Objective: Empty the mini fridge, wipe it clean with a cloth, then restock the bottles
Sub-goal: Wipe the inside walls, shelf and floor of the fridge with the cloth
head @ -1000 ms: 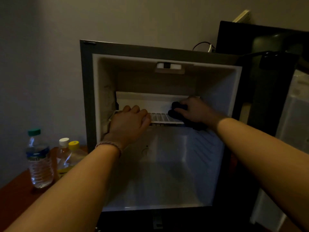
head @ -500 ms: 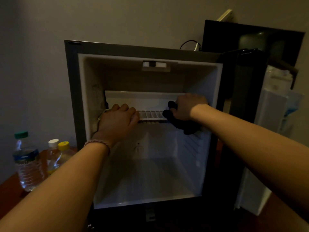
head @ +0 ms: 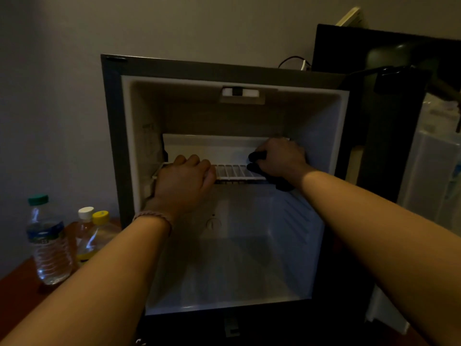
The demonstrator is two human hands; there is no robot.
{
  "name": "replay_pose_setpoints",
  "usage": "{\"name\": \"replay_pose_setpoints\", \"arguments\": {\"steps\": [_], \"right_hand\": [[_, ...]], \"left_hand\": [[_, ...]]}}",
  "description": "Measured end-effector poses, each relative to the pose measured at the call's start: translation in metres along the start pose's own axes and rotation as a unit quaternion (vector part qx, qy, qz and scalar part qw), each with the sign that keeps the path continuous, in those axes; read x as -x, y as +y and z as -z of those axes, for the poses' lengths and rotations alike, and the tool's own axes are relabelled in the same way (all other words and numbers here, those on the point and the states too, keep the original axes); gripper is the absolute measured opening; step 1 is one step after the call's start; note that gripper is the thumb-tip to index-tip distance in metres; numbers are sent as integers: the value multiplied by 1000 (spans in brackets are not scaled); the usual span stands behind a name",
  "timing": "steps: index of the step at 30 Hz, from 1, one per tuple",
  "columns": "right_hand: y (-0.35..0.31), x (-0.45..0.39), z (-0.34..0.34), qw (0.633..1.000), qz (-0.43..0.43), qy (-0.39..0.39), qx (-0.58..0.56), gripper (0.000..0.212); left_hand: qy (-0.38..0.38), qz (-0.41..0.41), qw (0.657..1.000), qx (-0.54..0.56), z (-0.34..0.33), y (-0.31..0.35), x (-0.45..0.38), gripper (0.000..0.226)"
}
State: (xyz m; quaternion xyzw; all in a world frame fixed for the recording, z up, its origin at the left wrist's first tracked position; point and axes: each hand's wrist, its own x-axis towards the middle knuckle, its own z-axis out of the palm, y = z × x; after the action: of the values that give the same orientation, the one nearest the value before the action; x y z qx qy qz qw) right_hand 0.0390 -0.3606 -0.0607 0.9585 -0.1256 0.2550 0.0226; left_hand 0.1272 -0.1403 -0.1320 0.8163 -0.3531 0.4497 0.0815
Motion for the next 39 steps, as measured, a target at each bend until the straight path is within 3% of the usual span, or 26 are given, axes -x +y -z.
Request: {"name": "replay_pose_setpoints", "arguments": {"steps": [6,10,14,17,20,23,29,35,39], "right_hand": [[3,8,0,998,48,-37,-10,53],[-7,14,8,988,132,8,-76,23],[-36,14,8,968,207,44,-133,25],[-50,12,7,944,255,28,-209,22],[-52,8,3,951,236,1,-201,31],[-48,1,-6,974,198,-19,-106,46],[-35,-1,-2,975,199,0,-95,32],[5,3,3,992,115,0,-44,33],[25,17,4,996,82,28,-3,38]], "left_hand": [[-2,15,1000,-14,-1,4,-2,46],[-10,14,1000,-12,2,5,-1,49],[-15,2,1000,-9,3,2,-1,53],[-11,3,1000,11,1,-1,-1,51],[-12,-15,1000,4,-1,-4,0,50],[-26,-7,999,21,-1,-6,-1,56],[-60,-4,998,-3,6,-6,-1,69],[-63,-3,998,14,17,-3,3,40],[-46,13,999,15,19,2,6,38]]}}
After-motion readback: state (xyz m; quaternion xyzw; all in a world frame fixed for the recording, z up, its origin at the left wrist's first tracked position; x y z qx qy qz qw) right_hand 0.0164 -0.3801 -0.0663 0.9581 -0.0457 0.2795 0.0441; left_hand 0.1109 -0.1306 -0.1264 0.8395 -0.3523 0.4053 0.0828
